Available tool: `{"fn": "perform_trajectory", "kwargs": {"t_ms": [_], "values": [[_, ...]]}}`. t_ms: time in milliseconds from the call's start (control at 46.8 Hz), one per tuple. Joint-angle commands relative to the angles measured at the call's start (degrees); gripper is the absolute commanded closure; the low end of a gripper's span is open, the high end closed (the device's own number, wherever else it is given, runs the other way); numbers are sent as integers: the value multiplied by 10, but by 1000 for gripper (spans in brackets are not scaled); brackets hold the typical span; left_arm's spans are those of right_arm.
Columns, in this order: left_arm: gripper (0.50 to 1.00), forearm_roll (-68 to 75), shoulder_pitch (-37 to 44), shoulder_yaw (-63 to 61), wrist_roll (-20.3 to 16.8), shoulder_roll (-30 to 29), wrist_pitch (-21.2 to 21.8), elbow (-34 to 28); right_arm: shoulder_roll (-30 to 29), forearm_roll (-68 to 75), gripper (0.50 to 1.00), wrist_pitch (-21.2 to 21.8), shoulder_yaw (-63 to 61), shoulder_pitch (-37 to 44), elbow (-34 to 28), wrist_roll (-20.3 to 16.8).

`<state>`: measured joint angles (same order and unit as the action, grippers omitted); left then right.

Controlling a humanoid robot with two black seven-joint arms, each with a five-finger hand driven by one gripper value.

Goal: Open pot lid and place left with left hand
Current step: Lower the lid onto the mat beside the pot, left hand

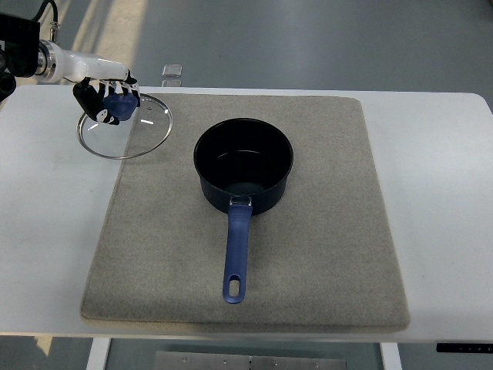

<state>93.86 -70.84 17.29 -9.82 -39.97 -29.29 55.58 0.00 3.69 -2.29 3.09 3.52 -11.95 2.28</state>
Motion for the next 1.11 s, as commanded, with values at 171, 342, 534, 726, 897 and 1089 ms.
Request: {"fn": "perform_trajectory", "kwargs": {"t_ms": [171,342,534,726,897,1089], "values": [[1000,3,25,-4,1,49,20,-35,0,0,585,0,0,0,0,0],[1000,3,36,-5,1,59,54,-41,0,0,585,0,0,0,0,0],[1000,4,40,-6,1,67,69,-41,0,0,585,1,0,0,0,0],[849,1,43,-6,1,75,70,-41,0,0,585,0,0,0,0,0],[622,-4,43,-6,1,75,71,-40,0,0,585,0,0,0,0,0],[510,-16,43,-5,-2,73,70,-39,0,0,585,0,0,0,0,0]]}}
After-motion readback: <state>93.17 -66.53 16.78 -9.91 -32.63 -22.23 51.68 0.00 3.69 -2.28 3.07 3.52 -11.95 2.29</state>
